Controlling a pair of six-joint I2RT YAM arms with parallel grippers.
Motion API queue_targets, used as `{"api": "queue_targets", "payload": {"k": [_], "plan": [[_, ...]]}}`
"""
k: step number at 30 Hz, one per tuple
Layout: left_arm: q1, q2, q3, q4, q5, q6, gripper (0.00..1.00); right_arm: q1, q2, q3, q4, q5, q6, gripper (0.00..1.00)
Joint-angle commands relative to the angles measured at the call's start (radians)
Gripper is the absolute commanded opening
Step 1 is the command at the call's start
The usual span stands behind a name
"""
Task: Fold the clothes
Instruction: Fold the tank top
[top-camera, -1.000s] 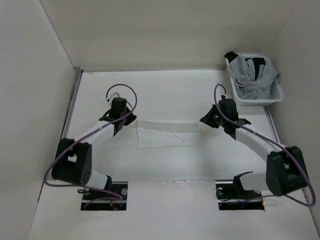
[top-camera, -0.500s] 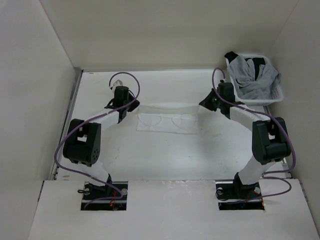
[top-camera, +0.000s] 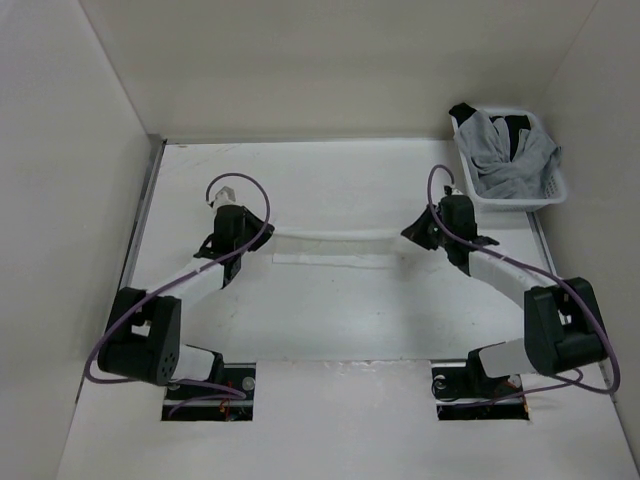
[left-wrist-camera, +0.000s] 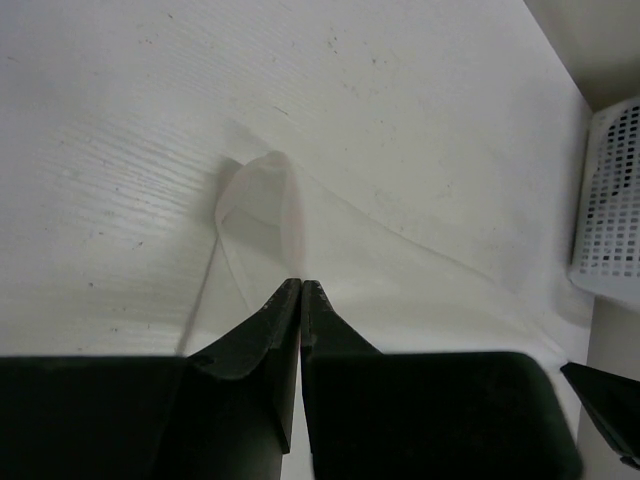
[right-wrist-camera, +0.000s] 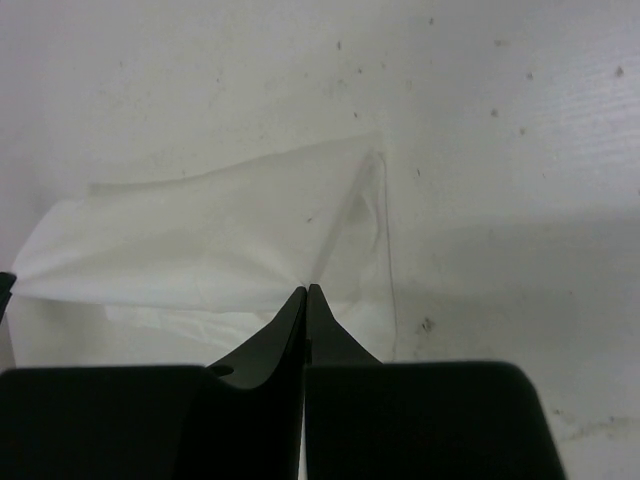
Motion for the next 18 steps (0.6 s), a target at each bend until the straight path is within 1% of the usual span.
{"api": "queue_targets", "payload": {"k": [1,7,11,14,16,18], "plan": [[-0.011,-0.104,-0.059,0.066,0.009,0.008,0.02,0.028,-0.084,-0.07,0.044,0.042,0.003,0.01],[-0.052,-0.179,-0.156,0.064,0.008,0.011,0.03,0.096,-0.139,-0.163,0.011,0.114,0.029,0.01],[-0.058,-0.213,-0.226,0.07,-0.001,0.002,0.03,0.128,-0.118,-0.211,0.012,0.13,0.055,0.01],[-0.049,-0.189,-0.253,0.079,-0.001,0.003,0.04,0.136,-0.093,-0.246,0.021,0.15,0.09,0.01],[-0.037,-0.167,-0.263,0.092,0.002,0.0,0.06,0.137,-0.093,-0.263,0.033,0.162,0.104,0.02],[-0.025,-0.156,-0.27,0.095,0.008,-0.007,0.13,0.137,-0.104,-0.265,0.035,0.168,0.112,0.07]]}}
